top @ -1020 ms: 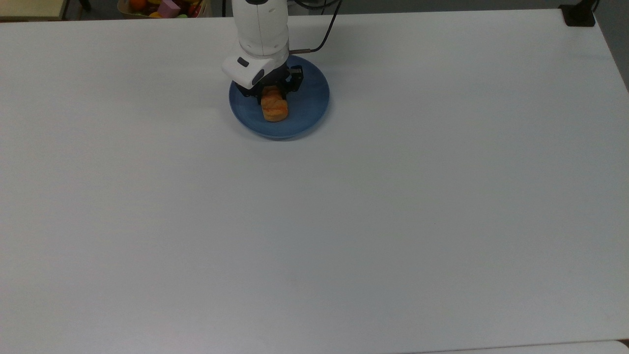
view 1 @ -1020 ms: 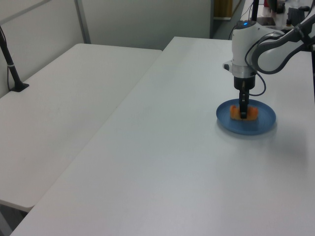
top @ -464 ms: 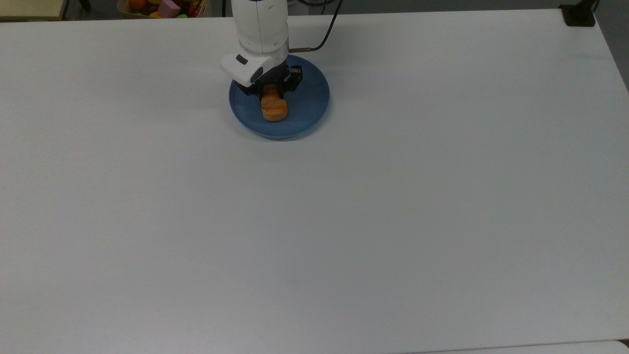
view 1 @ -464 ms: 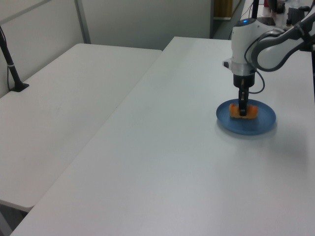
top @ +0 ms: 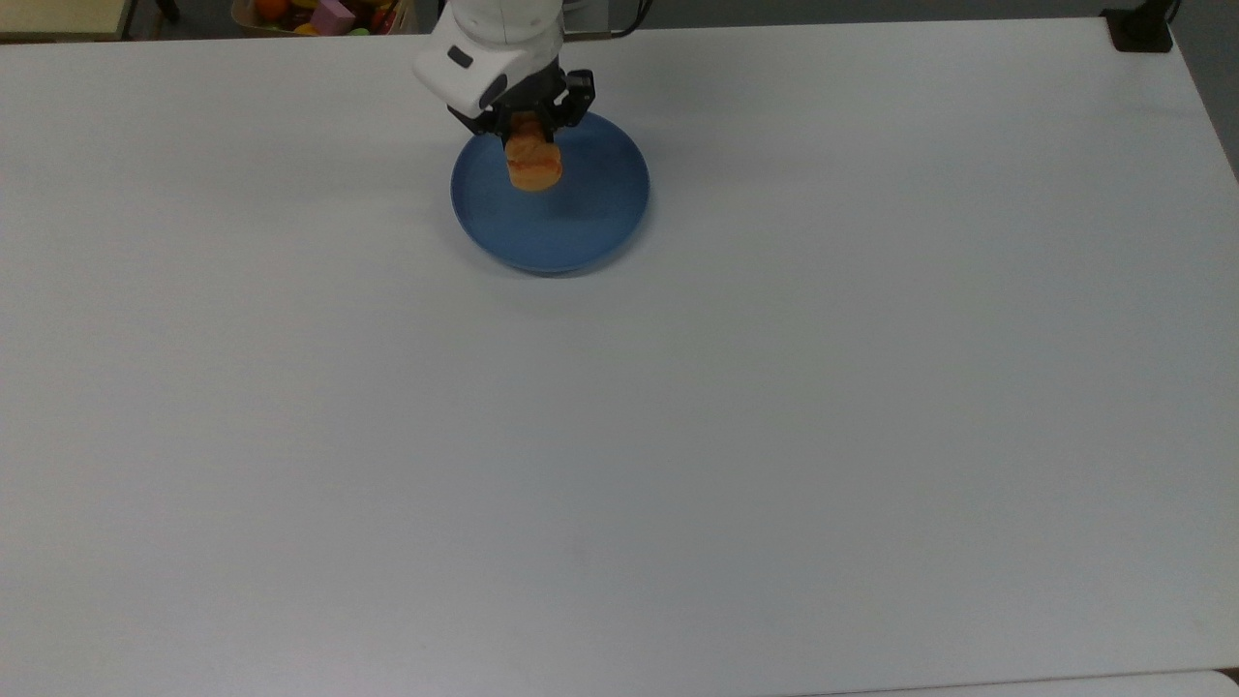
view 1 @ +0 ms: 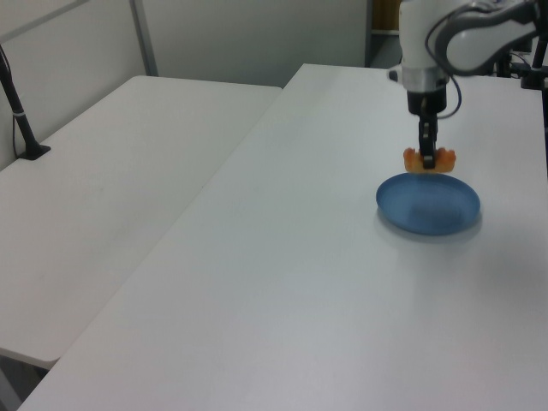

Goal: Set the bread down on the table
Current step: 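Close the gripper on the bread roll and lift it off the plate, then carry the held bread roll away from the plate and lower it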

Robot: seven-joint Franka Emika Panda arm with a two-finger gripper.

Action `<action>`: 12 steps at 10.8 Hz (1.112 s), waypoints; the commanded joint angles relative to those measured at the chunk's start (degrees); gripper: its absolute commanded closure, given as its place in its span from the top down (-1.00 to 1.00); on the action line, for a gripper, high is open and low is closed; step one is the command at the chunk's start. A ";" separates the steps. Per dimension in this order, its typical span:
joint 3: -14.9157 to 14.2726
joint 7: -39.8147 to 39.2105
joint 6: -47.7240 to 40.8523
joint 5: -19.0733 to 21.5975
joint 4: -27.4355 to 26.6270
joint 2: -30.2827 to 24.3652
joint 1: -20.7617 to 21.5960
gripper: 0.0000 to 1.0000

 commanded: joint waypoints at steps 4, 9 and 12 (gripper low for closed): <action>-1.42 0.11 -8.41 -0.36 11.20 1.42 -3.38 -0.16; -12.39 -10.59 -7.54 -1.24 21.56 9.23 -3.39 -0.16; -13.91 -12.20 -4.12 0.60 29.74 17.93 -8.81 -0.16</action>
